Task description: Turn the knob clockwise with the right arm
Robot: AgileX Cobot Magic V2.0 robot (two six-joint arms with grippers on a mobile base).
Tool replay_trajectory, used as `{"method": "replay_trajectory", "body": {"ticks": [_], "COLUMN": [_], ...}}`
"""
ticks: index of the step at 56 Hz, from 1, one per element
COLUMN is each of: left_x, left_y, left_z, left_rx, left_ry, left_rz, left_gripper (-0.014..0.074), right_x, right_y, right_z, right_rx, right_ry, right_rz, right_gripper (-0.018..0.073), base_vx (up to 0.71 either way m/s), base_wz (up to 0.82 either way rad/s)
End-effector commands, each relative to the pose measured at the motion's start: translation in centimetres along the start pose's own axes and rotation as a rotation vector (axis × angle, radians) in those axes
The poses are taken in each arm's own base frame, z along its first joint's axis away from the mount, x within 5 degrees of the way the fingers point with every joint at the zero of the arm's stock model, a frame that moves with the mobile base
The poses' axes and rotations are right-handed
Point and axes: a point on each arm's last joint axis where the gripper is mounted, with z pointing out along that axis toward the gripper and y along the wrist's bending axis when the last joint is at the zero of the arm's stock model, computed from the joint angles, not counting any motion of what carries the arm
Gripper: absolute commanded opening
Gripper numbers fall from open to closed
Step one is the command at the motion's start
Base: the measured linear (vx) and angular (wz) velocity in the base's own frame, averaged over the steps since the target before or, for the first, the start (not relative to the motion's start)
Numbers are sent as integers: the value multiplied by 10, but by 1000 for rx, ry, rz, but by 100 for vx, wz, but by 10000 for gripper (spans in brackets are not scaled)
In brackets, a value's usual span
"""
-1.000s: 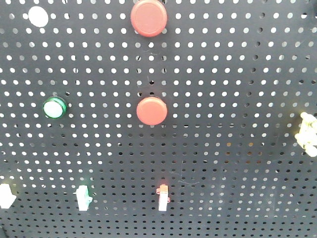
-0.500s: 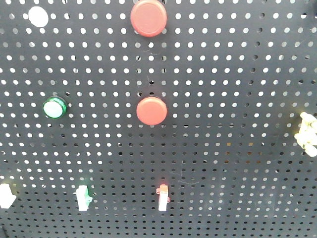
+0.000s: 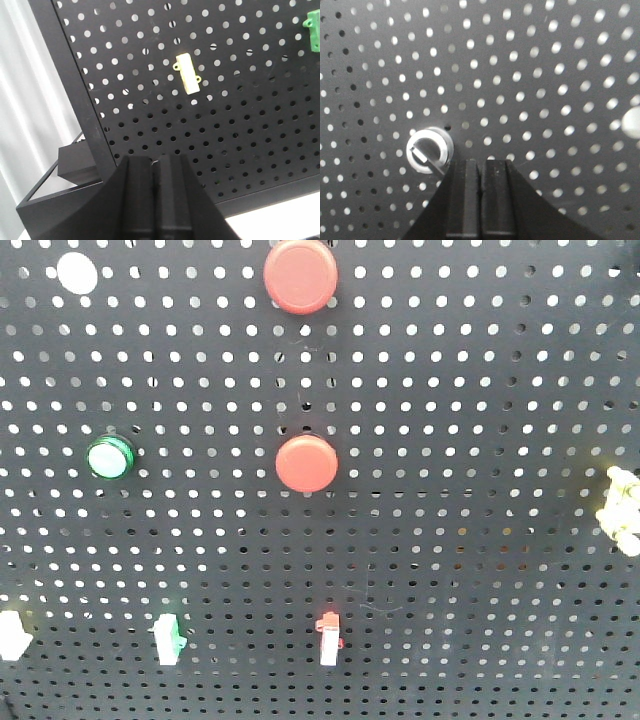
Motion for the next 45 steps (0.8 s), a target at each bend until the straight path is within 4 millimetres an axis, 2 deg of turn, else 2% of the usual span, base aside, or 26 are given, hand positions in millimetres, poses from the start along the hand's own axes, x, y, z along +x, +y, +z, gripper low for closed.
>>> {"method": "replay_trajectory", "body": {"ticks": [1, 13, 23, 33, 45], "left_x": [3, 3, 3, 3, 3], "left_y": [-2, -2, -2, -2, -2], "left_z": [-1, -1, -1, -1, -1], "left_rx": [-5, -5, -5, -5, -5], "left_ry": [-60, -60, -60, -60, -60], "left_rz": [-10, -10, -10, -10, -10], "left_gripper": [-6, -6, -6, -6, -6], "right_x": [-8, 1, -5, -22, -28], "right_y": [1, 11, 25, 31, 30], "right_z": [4, 29, 46, 41, 35], "right_rx": [-2, -139, -331, -359, -324], "right_ry": [-24, 134, 123, 15, -26], "right_rz": [-12, -82, -285, -460, -649], "right_gripper": [-4, -4, -3, 29, 181], "base_vx": [0, 0, 0, 0, 0], "base_wz": [0, 0, 0, 0, 0]}}
